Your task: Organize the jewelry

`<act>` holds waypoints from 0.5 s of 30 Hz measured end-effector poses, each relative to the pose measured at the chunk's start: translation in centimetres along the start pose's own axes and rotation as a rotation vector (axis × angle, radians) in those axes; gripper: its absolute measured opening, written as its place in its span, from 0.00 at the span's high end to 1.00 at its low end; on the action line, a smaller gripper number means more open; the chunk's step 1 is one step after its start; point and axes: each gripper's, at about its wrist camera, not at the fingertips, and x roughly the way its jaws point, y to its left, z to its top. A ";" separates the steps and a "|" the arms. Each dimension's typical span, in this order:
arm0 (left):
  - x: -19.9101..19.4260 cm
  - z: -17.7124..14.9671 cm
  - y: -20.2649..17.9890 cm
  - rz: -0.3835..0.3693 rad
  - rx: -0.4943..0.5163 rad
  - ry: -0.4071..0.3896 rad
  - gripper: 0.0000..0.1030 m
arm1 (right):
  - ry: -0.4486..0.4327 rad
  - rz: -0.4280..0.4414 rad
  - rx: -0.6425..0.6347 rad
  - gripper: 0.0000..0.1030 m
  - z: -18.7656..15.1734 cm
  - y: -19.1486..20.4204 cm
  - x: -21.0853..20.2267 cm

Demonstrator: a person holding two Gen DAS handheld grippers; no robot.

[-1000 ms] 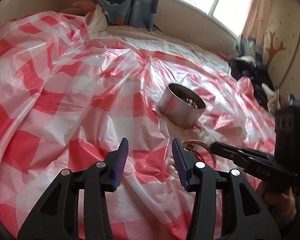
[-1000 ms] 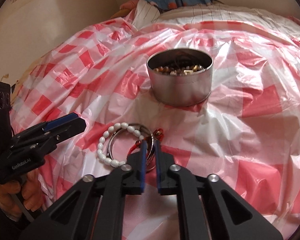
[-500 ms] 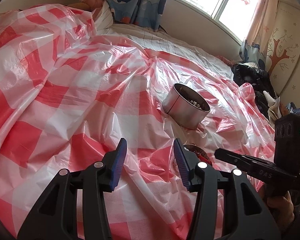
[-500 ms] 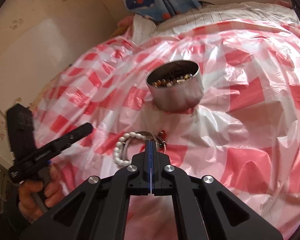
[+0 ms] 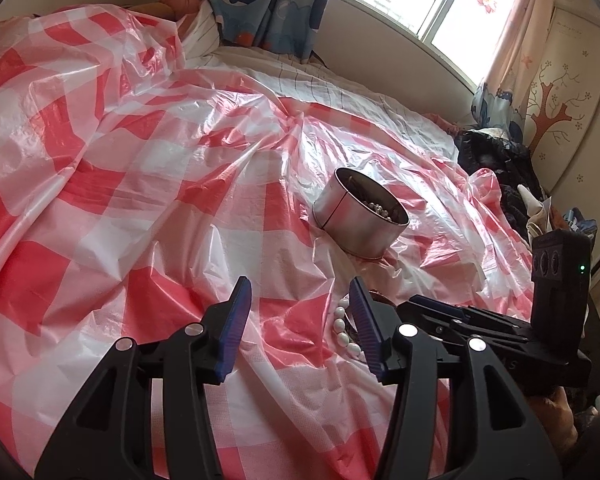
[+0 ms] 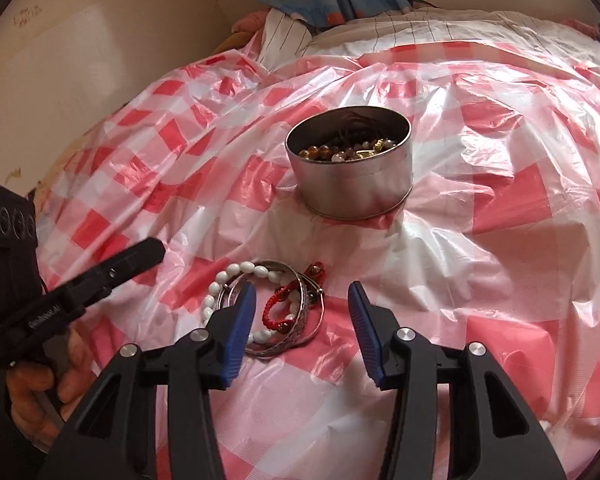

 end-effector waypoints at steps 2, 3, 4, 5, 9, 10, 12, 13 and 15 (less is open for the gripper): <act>0.0 0.0 0.0 -0.002 -0.003 -0.002 0.52 | 0.002 -0.012 0.000 0.67 0.0 -0.1 0.2; 0.0 0.0 0.0 -0.002 -0.001 -0.001 0.52 | 0.002 -0.010 0.001 0.71 0.1 -0.2 0.3; 0.0 0.0 0.0 0.001 0.000 -0.001 0.52 | 0.008 -0.007 0.000 0.74 0.1 -0.2 0.4; 0.0 0.0 0.0 0.006 0.004 0.000 0.52 | 0.017 -0.019 -0.011 0.79 0.1 0.0 0.7; -0.2 0.0 0.3 0.020 -0.006 -0.011 0.52 | 0.051 -0.088 -0.104 0.94 -0.1 1.4 1.6; -0.4 0.1 0.4 0.021 -0.013 -0.019 0.52 | 0.031 -0.076 -0.105 0.95 0.0 1.5 1.0; -0.6 0.2 0.6 0.021 -0.021 -0.029 0.52 | -0.016 -0.044 -0.076 0.95 0.2 1.4 -0.4; -0.6 0.2 0.5 0.018 -0.019 -0.032 0.52 | -0.044 -0.025 -0.059 0.95 0.3 1.2 -1.4; -0.5 0.1 0.2 0.013 0.001 -0.027 0.52 | -0.084 0.026 -0.012 0.96 0.2 0.4 -3.2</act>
